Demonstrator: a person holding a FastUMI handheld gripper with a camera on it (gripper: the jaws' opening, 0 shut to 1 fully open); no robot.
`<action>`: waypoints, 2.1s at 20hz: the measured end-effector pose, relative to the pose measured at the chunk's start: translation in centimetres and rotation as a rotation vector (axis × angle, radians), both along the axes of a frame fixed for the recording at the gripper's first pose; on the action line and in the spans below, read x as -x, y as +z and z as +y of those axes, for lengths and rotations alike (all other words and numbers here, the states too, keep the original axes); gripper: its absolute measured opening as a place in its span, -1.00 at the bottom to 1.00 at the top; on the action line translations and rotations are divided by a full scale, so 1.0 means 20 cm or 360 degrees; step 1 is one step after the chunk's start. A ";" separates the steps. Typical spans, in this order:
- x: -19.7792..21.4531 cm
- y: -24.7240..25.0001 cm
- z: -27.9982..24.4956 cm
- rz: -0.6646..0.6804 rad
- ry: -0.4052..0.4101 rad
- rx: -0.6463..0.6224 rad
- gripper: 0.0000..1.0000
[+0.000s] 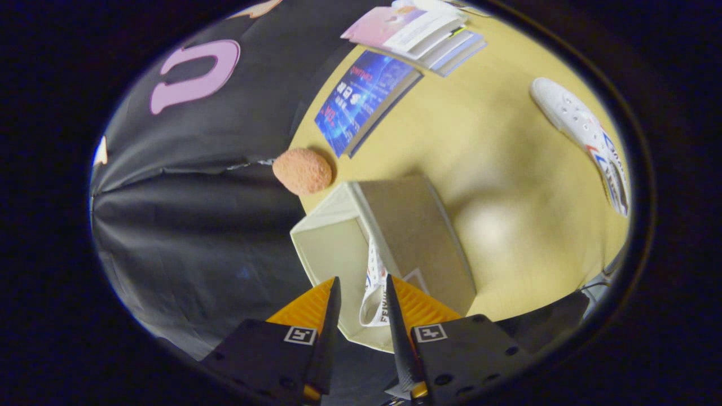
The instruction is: Open the storage box then place both shoes into the box .Put the left shoe in first, then the right shoe, with the right side of both shoes facing outward in a uniform manner.
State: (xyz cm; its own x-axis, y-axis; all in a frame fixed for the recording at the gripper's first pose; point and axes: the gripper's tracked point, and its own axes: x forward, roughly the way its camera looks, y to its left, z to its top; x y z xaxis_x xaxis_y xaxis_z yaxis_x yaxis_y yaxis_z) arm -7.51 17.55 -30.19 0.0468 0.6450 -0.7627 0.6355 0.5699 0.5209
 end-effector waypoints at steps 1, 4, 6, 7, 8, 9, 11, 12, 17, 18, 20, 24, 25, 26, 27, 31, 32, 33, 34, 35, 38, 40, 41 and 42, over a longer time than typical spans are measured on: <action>-0.02 0.00 -0.08 -0.0018 -0.0029 0.0022 -0.04; -0.04 -0.05 -0.39 -0.0080 -0.0040 0.0178 -0.04; -0.01 -0.15 -0.62 -0.0074 -0.0014 0.0301 -0.04; 0.01 -0.19 -0.73 -0.0062 -0.0011 0.0355 -0.04; 0.03 -0.22 -0.82 -0.0047 -0.0018 0.0401 -0.03; 0.06 -0.25 -0.92 -0.0027 -0.0031 0.0441 -0.03; 0.11 -0.32 -1.10 0.0008 -0.0057 0.0520 -0.03; 0.14 -0.35 -1.18 0.0025 -0.0063 0.0562 -0.03; 0.35 -0.50 -1.51 0.0142 -0.0051 0.0734 -0.04; 0.38 -0.53 -1.56 0.0158 -0.0041 0.0762 -0.04; 0.43 -0.60 -1.63 0.0174 -0.0010 0.0820 -0.04; 0.43 -0.70 -1.64 0.0109 0.0059 0.0834 -0.04; 0.43 -0.72 -1.62 0.0081 0.0076 0.0817 -0.04; 0.42 -0.73 -1.61 0.0056 0.0089 0.0805 -0.04; 0.42 -0.74 -1.59 0.0031 0.0103 0.0790 -0.04; 0.42 -0.80 -1.59 0.0017 0.0172 0.0822 -0.05; 0.43 -0.81 -1.58 0.0017 0.0175 0.0814 -0.04; 0.44 -0.83 -1.58 0.0023 0.0198 0.0807 -0.04; 0.45 -0.85 -1.58 0.0022 0.0232 0.0834 -0.04; 0.44 -0.86 -1.57 0.0006 0.0241 0.0839 -0.03; 0.44 -0.88 -1.55 -0.0009 0.0262 0.0824 0.12; 0.46 -0.88 -1.53 -0.0013 0.0268 0.0817 0.04; 0.44 -0.89 -1.55 -0.0028 0.0278 0.0809 0.04; 0.44 -0.88 -1.55 -0.0029 0.0271 0.0802 0.04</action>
State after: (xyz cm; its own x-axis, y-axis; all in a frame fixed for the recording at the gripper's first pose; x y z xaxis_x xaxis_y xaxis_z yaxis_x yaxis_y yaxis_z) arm -16.23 -13.47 -47.76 -0.0105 0.1984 -0.9801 0.5055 0.8467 0.1660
